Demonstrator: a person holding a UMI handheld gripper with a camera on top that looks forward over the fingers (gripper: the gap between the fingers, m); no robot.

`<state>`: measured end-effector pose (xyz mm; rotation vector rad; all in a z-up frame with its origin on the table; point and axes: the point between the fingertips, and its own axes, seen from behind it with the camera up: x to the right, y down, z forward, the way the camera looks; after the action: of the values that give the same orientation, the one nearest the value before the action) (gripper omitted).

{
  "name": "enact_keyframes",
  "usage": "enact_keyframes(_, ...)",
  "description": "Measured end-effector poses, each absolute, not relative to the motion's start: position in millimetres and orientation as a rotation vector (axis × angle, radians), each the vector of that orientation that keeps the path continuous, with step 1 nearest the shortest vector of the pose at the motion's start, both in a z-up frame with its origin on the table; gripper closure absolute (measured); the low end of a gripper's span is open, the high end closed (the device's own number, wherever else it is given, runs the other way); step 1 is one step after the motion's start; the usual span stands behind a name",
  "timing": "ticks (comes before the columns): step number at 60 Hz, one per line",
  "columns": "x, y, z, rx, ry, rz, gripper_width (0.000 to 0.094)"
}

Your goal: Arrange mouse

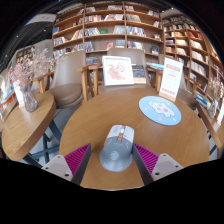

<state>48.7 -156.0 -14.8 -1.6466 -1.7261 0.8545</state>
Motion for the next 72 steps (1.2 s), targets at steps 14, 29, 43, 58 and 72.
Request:
enact_keyframes(14, 18.2, -168.6, -14.3, -1.642, -1.759, 0.855, 0.0089)
enact_keyframes(29, 8.9, -163.7, -13.9, -1.619, -1.747, 0.841, 0.039)
enact_keyframes(43, 1.5, -157.8, 20.3, -1.598, -1.743, 0.898, 0.0512)
enact_keyframes(58, -82.8, -49.1, 95.4, -1.577, -1.559, 0.909, 0.0514)
enact_keyframes(72, -141.3, 35.1, 38.4, -1.678, -1.541, 0.856, 0.0512)
